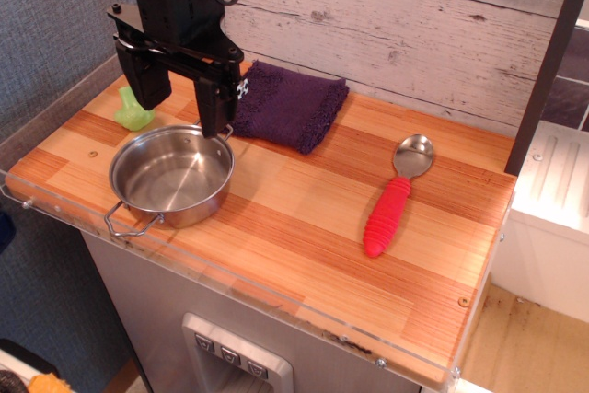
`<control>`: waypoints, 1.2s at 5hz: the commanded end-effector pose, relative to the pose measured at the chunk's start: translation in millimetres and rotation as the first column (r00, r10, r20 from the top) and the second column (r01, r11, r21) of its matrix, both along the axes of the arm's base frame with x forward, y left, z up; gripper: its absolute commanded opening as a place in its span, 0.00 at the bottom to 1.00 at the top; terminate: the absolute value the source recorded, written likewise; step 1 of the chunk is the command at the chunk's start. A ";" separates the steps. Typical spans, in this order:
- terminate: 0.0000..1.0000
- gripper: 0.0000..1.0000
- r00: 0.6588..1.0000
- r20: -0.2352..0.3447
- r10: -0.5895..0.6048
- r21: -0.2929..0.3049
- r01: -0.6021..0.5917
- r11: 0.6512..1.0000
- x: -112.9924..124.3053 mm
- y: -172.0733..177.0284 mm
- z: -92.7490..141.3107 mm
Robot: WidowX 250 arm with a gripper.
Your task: Place the green vegetable on the purple cloth.
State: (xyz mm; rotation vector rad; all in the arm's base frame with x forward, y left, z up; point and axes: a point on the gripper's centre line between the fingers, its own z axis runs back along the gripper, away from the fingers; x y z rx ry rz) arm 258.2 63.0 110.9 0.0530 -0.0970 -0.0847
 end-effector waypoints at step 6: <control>0.00 1.00 0.942 -0.027 0.334 0.106 -0.330 0.938 37.7 138.6 -37.8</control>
